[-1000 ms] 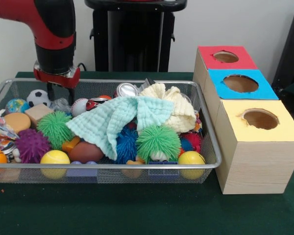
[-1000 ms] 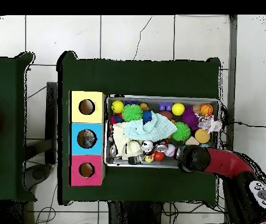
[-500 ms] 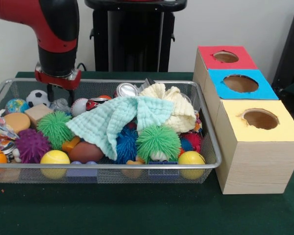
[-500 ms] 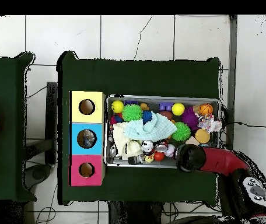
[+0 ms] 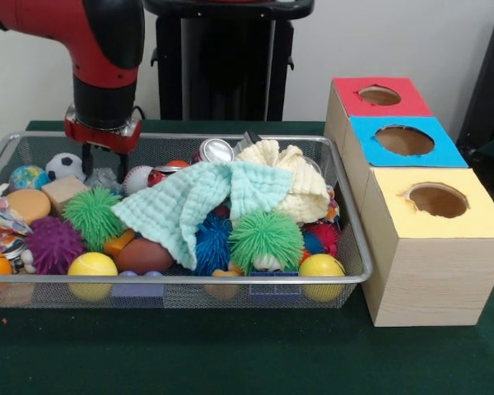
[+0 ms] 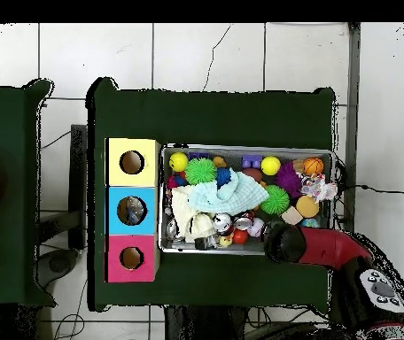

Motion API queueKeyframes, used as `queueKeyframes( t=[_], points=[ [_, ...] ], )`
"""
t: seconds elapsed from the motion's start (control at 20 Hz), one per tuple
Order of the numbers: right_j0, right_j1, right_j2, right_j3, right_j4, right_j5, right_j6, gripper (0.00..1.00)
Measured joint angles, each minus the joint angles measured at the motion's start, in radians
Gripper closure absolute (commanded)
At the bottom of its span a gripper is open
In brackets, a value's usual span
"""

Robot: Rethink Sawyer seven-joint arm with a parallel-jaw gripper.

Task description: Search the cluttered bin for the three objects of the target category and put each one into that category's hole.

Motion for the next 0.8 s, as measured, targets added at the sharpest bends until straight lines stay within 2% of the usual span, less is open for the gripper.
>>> queueKeyframes(
  t=[0.1, 0.15, 0.45, 0.8],
  points=[
    [-0.011, -0.005, 0.007, 0.009, 0.001, -0.012, 0.0, 0.0],
    [-0.017, -0.007, 0.011, 0.014, 0.001, -0.018, 0.0, 1.0],
    [-0.049, -0.01, 0.033, 0.024, 0.016, -0.02, 0.0, 1.0],
    [-0.051, -0.012, 0.033, 0.027, 0.027, -0.021, 0.0, 1.0]
  ],
)
